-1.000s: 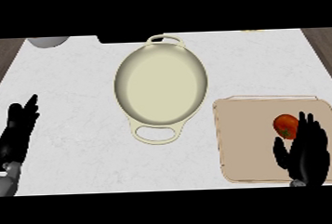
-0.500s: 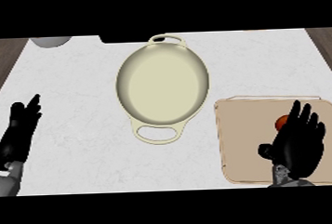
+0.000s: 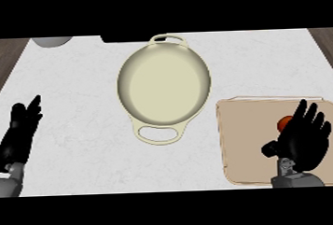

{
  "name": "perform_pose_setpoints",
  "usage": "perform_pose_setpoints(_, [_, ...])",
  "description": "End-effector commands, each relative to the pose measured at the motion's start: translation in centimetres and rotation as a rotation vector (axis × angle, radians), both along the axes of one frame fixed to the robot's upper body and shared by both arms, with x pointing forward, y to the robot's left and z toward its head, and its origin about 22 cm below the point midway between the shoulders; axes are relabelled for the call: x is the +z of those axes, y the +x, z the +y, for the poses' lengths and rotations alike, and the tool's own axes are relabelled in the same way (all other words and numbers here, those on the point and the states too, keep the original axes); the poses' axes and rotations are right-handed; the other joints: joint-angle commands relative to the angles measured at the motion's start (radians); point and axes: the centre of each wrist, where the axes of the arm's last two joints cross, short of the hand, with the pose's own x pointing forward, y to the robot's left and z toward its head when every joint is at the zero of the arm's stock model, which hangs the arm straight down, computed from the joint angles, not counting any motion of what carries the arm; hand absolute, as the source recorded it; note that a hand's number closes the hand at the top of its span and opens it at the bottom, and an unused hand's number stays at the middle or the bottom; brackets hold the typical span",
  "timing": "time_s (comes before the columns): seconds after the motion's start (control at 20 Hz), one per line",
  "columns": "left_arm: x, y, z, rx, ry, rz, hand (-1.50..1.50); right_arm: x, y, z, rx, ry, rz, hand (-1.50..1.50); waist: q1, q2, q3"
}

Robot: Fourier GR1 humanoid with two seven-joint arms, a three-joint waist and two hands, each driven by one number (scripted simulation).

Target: Pick the tomato from the tray and place it in the pot

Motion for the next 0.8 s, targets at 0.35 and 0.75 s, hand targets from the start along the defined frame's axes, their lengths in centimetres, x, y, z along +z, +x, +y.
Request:
perform_pose_setpoints(0.35, [0.0,-0.9,0.2,0.001,-0.002,-0.002,0.0,-2.4,0.9,-1.1,-0.036,-0.042,0.042,-1.5,0.002,0.0,0.0])
perform_pose_setpoints(0.75, [0.3,1.0,1.3,-0.001,0.002,0.003,0.0,-3.0,2.4,-4.6,-0.062,0.025,0.04,-1.5,-0.001,0.001,0.0])
